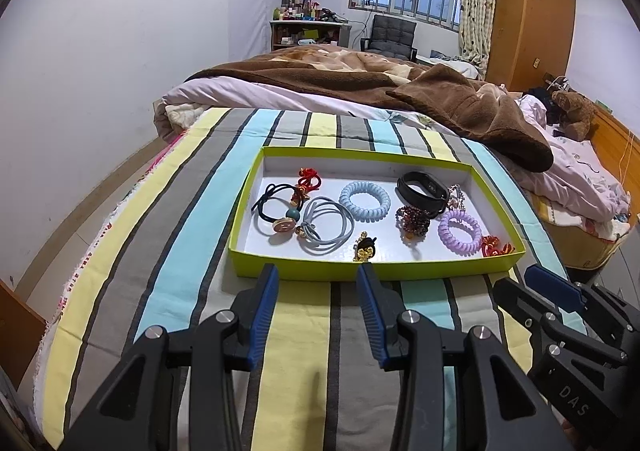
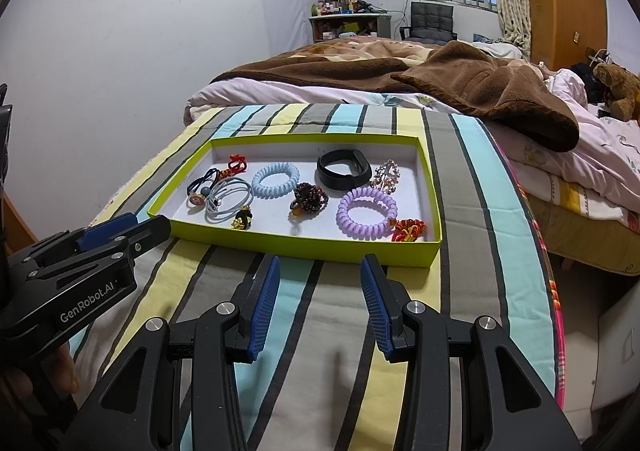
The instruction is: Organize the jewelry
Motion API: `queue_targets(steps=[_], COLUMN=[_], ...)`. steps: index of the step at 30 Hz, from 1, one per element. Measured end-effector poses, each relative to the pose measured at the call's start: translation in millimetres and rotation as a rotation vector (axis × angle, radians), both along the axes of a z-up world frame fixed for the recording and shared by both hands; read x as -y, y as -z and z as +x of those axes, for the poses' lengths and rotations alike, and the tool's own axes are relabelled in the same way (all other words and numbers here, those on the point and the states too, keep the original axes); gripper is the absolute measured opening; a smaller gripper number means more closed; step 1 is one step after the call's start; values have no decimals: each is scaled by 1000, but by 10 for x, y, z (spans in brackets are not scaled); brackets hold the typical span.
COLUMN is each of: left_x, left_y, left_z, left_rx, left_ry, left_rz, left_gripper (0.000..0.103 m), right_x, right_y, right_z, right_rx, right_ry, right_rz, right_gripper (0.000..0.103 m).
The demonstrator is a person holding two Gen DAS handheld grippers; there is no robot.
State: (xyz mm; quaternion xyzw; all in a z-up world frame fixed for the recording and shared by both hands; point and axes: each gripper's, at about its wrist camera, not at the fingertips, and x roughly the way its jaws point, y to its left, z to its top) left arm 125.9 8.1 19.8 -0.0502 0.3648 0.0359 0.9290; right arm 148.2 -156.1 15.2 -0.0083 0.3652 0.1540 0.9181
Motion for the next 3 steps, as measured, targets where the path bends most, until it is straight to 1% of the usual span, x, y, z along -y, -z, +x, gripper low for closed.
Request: queue_targets(steps=[3], left_x=[-1], left_y=[-1], left_z=[1], left_rx=[-1], left_ry=[-5], left_rz=[5], left_gripper=[42], right_x=[5], right_y=[2], right_z=[-8], right_rx=[-1], right_ry=[0], right_rz=[2], right_gripper=[43])
